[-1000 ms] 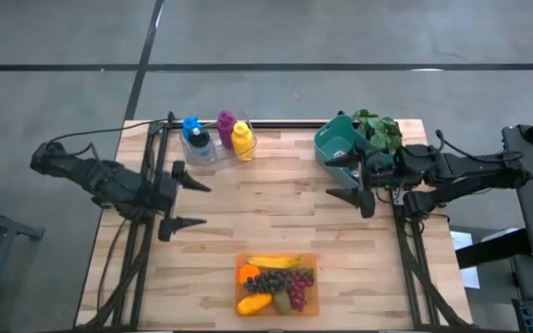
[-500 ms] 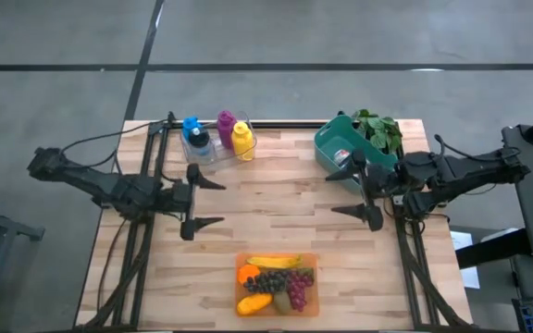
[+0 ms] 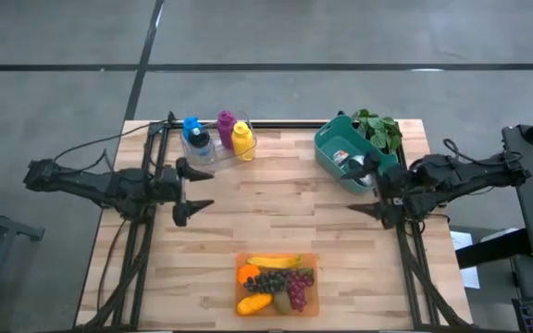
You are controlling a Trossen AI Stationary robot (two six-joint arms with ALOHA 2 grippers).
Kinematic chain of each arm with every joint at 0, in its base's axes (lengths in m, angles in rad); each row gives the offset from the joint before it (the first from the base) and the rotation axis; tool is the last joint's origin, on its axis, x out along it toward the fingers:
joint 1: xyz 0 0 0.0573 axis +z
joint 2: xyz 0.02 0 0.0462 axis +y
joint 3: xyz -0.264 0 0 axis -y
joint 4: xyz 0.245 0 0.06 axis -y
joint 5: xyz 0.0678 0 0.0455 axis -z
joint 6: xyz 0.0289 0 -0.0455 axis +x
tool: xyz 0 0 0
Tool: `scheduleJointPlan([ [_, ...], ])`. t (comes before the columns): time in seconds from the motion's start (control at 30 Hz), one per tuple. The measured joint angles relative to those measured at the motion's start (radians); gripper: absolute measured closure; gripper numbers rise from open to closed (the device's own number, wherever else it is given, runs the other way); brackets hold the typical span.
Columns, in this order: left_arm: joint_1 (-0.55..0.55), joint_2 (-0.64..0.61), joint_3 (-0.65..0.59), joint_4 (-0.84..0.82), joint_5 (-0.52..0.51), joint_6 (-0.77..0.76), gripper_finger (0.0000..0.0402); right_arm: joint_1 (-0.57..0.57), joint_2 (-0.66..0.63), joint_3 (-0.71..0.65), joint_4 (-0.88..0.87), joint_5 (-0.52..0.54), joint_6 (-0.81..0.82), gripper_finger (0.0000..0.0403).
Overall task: Pick & Place Food Item
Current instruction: Return to Home Position
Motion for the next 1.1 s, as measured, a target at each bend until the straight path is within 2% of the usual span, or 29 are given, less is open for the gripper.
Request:
scheduleJointPlan([
  [0.3, 0.000, -0.096, -0.081, -0.013, 0.000, -0.010, 0.0018, 0.000, -0.262, -0.298, 0.237, 0.035, 0.047, 0.0032],
  [0.5, 0.000, -0.123, -0.137, -0.004, 0.007, -0.060, 0.0018, 0.000, -0.405, -0.444, 0.285, 0.084, 0.117, 0.0032],
  [0.73, 0.000, -0.152, -0.230, 0.016, 0.038, -0.126, 0.0018, 0.000, -0.544, -0.564, 0.363, 0.100, 0.119, 0.0032],
  [0.93, 0.000, -0.181, -0.351, 0.153, 0.041, -0.184, 0.0018, 0.000, -0.652, -0.633, 0.366, 0.105, 0.123, 0.0032],
  [1.1, 0.000, -0.196, -0.440, 0.244, 0.041, -0.246, 0.0018, 0.000, -0.646, -0.675, 0.376, 0.142, 0.164, 0.0032],
])
